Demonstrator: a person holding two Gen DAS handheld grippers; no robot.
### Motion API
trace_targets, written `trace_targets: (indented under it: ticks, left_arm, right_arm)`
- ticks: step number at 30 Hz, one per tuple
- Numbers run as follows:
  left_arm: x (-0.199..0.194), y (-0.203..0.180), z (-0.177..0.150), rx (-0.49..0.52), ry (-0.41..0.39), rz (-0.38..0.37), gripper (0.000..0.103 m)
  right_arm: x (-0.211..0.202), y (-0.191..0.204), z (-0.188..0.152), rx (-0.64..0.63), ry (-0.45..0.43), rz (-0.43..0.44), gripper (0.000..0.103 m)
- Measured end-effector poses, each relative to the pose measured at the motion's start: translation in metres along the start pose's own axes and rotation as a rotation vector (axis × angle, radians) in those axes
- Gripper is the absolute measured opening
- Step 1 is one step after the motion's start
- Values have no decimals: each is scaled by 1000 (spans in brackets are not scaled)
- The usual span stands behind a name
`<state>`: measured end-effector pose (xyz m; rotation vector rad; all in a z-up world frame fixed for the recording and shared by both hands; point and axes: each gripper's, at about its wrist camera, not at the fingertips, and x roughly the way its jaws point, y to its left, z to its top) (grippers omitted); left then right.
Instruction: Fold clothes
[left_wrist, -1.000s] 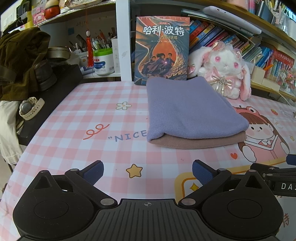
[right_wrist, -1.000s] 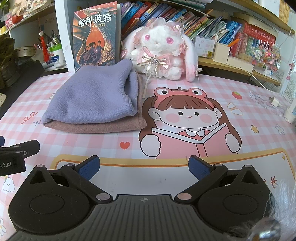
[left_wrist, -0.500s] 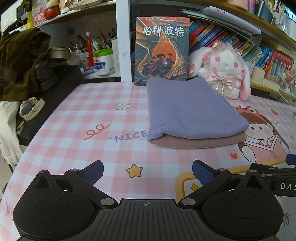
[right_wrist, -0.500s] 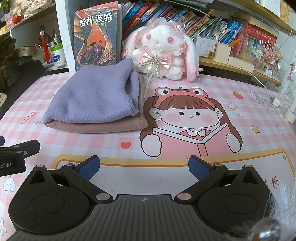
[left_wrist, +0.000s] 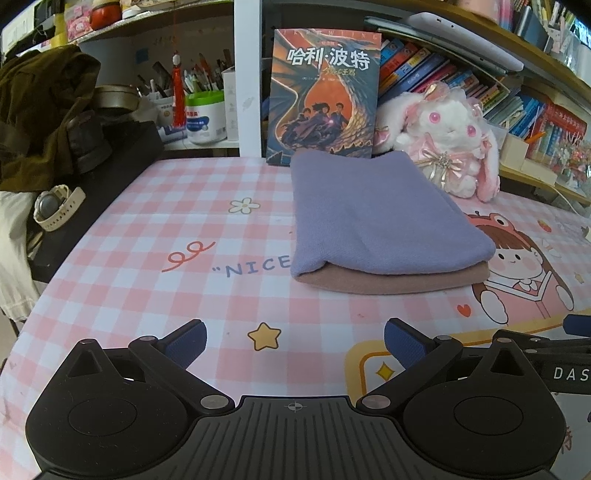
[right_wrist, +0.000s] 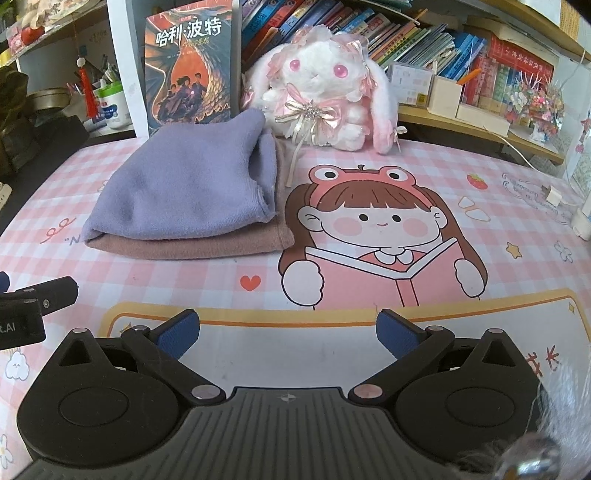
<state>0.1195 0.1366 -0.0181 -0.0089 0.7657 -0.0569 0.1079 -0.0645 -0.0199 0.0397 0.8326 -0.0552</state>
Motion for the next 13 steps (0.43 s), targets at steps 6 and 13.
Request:
trace_targets:
  ticks: [6, 13]
  left_arm:
    - [1, -1, 0, 3, 0, -11, 103]
    - [2, -4, 0, 22, 5, -4, 103]
  right_arm:
    - [2, 0, 0, 2, 7, -3, 103]
    - [4, -2, 0, 8, 13, 0, 103]
